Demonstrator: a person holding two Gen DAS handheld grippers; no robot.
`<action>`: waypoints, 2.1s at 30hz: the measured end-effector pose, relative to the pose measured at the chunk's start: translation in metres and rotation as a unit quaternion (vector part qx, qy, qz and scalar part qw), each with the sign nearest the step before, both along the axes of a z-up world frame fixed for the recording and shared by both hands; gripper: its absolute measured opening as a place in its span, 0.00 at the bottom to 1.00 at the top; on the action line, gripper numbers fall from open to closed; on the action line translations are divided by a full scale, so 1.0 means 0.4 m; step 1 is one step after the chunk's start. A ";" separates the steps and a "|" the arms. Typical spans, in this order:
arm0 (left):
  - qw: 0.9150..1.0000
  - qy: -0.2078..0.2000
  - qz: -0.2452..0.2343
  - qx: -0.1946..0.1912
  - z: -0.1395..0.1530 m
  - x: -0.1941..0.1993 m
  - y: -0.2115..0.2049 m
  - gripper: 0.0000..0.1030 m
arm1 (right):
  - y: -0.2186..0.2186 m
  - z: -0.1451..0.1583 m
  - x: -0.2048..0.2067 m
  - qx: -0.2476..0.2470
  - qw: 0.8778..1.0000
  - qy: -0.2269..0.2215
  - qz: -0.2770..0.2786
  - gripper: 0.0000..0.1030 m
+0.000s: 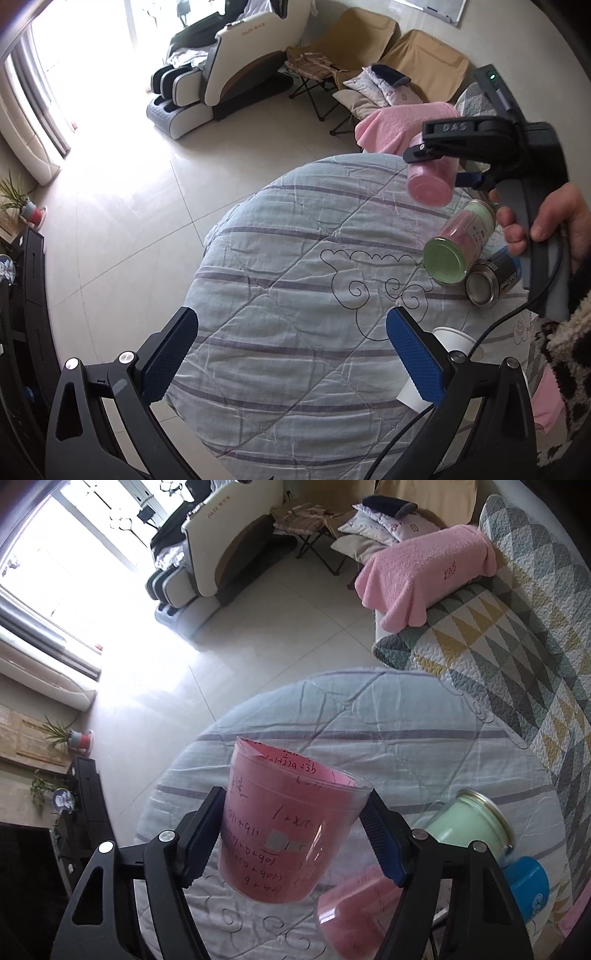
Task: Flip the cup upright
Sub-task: 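Lift the pink cup with the right gripper and start rotating it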
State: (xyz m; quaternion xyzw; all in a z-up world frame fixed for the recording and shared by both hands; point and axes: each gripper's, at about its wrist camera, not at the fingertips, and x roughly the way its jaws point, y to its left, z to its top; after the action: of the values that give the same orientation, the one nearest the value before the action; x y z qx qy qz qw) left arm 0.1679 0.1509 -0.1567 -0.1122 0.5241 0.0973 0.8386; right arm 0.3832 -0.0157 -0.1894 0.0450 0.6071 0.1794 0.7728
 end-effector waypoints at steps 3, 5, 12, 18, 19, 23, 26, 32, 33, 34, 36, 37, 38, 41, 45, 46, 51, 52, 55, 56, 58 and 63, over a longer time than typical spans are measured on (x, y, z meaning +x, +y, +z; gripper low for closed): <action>1.000 -0.009 -0.009 0.002 0.023 -0.014 -0.008 1.00 | -0.022 0.073 -0.040 0.019 1.000 -0.014 0.000 0.71; 1.000 -0.014 -0.016 0.004 0.040 -0.027 -0.014 1.00 | -0.039 0.124 -0.081 0.030 0.999 -0.026 0.005 0.71; 0.998 -0.029 -0.050 0.023 0.100 -0.119 -0.058 1.00 | -0.124 0.245 -0.340 0.028 0.999 -0.038 0.025 0.72; 0.998 -0.020 -0.048 0.038 0.095 -0.236 -0.116 1.00 | -0.181 0.188 -0.554 0.000 0.998 0.008 0.057 0.72; 0.998 -0.019 -0.046 0.037 0.089 -0.258 -0.130 1.00 | -0.189 0.167 -0.581 -0.003 0.998 0.020 0.062 0.72; 0.999 -0.008 -0.030 0.037 0.060 -0.329 -0.181 1.00 | -0.210 0.086 -0.670 -0.025 0.995 0.037 0.093 0.72; 0.999 -0.003 -0.022 0.034 0.041 -0.380 -0.221 1.00 | -0.224 0.008 -0.711 -0.041 0.993 0.057 0.099 0.72; 0.999 0.027 -0.011 0.033 -0.028 -0.437 -0.269 1.00 | -0.236 -0.118 -0.770 -0.040 0.991 0.082 0.093 0.73; 0.999 0.032 -0.007 0.033 -0.035 -0.442 -0.271 1.00 | -0.237 -0.136 -0.771 -0.036 0.991 0.091 0.092 0.73; 0.999 0.032 -0.005 0.033 -0.039 -0.449 -0.272 1.00 | -0.241 -0.151 -0.772 -0.029 0.991 0.099 0.087 0.73; 0.999 0.034 -0.001 0.035 -0.042 -0.457 -0.273 1.00 | -0.251 -0.164 -0.775 -0.018 0.991 0.106 0.078 0.75; 0.999 0.033 0.002 0.035 -0.041 -0.459 -0.273 1.00 | -0.258 -0.164 -0.781 -0.013 0.992 0.104 0.075 0.76; 0.999 0.032 0.002 0.033 -0.040 -0.460 -0.273 1.00 | -0.265 -0.160 -0.784 -0.008 0.992 0.101 0.071 0.77; 0.999 0.031 -0.001 0.032 -0.035 -0.455 -0.280 1.00 | -0.290 -0.136 -0.788 0.005 0.994 0.095 0.061 0.77; 0.999 0.032 -0.030 0.024 -0.035 -0.435 -0.323 1.00 | -0.342 -0.087 -0.789 0.018 0.996 0.088 0.029 0.77; 0.999 0.034 -0.038 0.020 -0.038 -0.429 -0.336 1.00 | -0.361 -0.071 -0.790 0.022 0.996 0.084 0.017 0.77; 0.995 0.044 -0.087 -0.006 -0.063 -0.402 -0.419 1.00 | -0.459 0.019 -0.809 0.036 0.997 0.044 -0.045 0.77; 0.994 0.048 -0.097 -0.010 -0.070 -0.396 -0.438 1.00 | -0.471 0.028 -0.804 0.030 0.997 0.041 -0.051 0.77; 0.990 0.068 -0.125 -0.023 -0.104 -0.374 -0.494 1.00 | -0.514 0.036 -0.797 0.019 0.996 0.039 -0.074 0.77; 0.988 0.074 -0.132 -0.026 -0.116 -0.367 -0.508 1.00 | -0.529 0.031 -0.798 0.018 0.995 0.044 -0.082 0.77; 0.986 0.083 -0.143 -0.036 -0.140 -0.353 -0.531 1.00 | -0.557 0.009 -0.804 0.016 0.994 0.055 -0.093 0.77; 0.980 0.107 -0.156 -0.055 -0.218 -0.326 -0.557 0.62 | -0.614 -0.058 -0.824 0.018 0.990 0.086 -0.113 0.77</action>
State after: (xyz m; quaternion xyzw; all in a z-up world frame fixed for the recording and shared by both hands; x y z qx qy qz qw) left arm 0.0374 -0.0720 -0.2438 -0.0639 0.6262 -0.0524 0.7753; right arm 0.0536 -0.2612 -0.2125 0.1421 0.6590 0.0973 0.7322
